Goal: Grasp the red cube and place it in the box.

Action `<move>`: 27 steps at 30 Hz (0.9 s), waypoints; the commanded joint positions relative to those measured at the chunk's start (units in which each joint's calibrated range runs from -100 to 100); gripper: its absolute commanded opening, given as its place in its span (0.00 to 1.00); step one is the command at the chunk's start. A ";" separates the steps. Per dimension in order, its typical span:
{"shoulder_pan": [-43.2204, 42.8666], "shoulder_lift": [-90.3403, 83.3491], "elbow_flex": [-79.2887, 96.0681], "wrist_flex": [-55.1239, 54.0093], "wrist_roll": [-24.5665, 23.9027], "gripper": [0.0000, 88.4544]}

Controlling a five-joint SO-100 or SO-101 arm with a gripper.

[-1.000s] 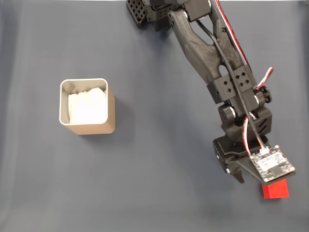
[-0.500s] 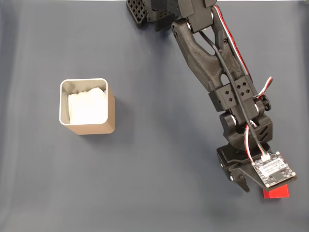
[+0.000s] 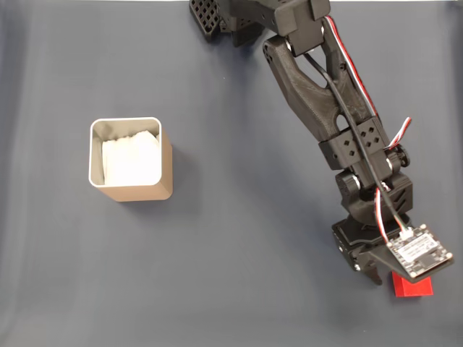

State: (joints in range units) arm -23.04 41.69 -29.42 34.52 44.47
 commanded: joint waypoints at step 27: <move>-2.35 1.11 -1.58 -9.95 -2.30 0.40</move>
State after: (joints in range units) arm -24.84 44.00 -29.42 26.56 43.20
